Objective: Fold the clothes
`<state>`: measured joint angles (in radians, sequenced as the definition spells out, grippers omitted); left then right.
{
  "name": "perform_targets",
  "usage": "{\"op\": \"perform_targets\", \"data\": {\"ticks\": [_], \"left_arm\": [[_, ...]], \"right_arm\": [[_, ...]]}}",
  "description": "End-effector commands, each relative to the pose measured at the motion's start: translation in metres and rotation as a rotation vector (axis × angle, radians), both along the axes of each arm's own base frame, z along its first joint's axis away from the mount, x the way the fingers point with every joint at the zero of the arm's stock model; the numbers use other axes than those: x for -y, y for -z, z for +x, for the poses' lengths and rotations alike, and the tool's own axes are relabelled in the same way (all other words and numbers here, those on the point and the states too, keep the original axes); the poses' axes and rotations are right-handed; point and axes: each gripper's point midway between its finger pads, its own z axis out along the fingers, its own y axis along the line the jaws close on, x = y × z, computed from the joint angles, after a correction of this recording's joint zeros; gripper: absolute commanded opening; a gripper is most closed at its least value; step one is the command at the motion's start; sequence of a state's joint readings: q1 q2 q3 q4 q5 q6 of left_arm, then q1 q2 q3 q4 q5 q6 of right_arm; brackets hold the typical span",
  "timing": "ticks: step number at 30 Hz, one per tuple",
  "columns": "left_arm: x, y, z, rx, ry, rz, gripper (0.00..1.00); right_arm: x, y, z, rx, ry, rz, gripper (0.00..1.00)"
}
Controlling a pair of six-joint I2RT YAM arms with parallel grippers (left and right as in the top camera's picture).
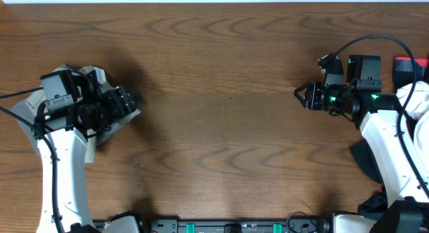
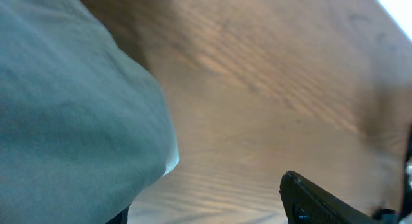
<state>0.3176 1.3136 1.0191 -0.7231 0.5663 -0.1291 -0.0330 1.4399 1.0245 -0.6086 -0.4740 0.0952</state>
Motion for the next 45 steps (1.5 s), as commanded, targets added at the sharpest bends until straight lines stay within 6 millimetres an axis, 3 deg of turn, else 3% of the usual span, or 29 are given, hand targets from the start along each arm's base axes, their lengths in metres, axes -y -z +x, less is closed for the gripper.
{"op": "perform_targets", "data": {"ticks": [1,4,8,12,15,16,17,18,23,25,29,39,42,45], "left_arm": [[-0.01,0.011,-0.006,-0.049,-0.014,0.074,0.75],[-0.003,0.009,-0.01,-0.052,0.003,0.039,0.75],[0.026,-0.012,-0.011,0.029,0.103,-0.097,0.75],[0.035,-0.017,-0.028,-0.009,0.11,-0.135,0.73],[0.038,-0.02,-0.039,-0.022,0.123,-0.132,0.54],[0.039,-0.023,-0.042,-0.009,0.132,-0.123,0.24],[0.038,-0.026,-0.042,0.008,0.135,-0.111,0.06],[0.035,-0.028,-0.04,0.025,0.127,-0.083,0.06],[-0.033,-0.017,-0.024,0.013,-0.063,0.271,0.06],[-0.049,-0.005,-0.022,-0.038,-0.13,0.312,0.06],[-0.095,0.035,-0.014,-0.187,-0.334,0.371,0.06],[-0.174,0.137,-0.013,-0.395,-0.598,0.332,0.06],[-0.183,0.144,-0.005,-0.344,-0.605,0.235,0.06],[-0.177,0.122,0.015,-0.229,-0.538,0.109,0.16]], "right_arm": [[-0.007,-0.003,0.001,0.002,-0.019,0.017,0.41],[-0.007,-0.003,0.001,0.002,-0.019,0.016,0.4],[-0.007,-0.003,0.001,0.003,-0.019,0.016,0.41],[-0.007,-0.003,0.001,0.002,-0.019,0.016,0.41],[-0.007,-0.003,0.001,0.002,-0.019,0.016,0.41],[-0.007,-0.003,0.001,0.002,-0.019,0.016,0.41],[-0.007,-0.003,0.001,0.002,-0.019,0.016,0.41],[-0.007,-0.003,0.001,0.002,-0.018,0.015,0.41],[-0.007,-0.003,0.001,0.004,-0.018,0.015,0.41],[-0.007,-0.003,0.001,0.004,-0.018,0.015,0.41],[-0.007,-0.003,0.001,0.003,-0.018,0.016,0.41],[-0.007,0.001,-0.005,-0.03,-0.018,0.017,0.4],[-0.007,0.002,-0.008,-0.042,-0.022,0.015,0.4],[-0.006,0.002,-0.007,-0.037,-0.017,0.008,0.4]]}}
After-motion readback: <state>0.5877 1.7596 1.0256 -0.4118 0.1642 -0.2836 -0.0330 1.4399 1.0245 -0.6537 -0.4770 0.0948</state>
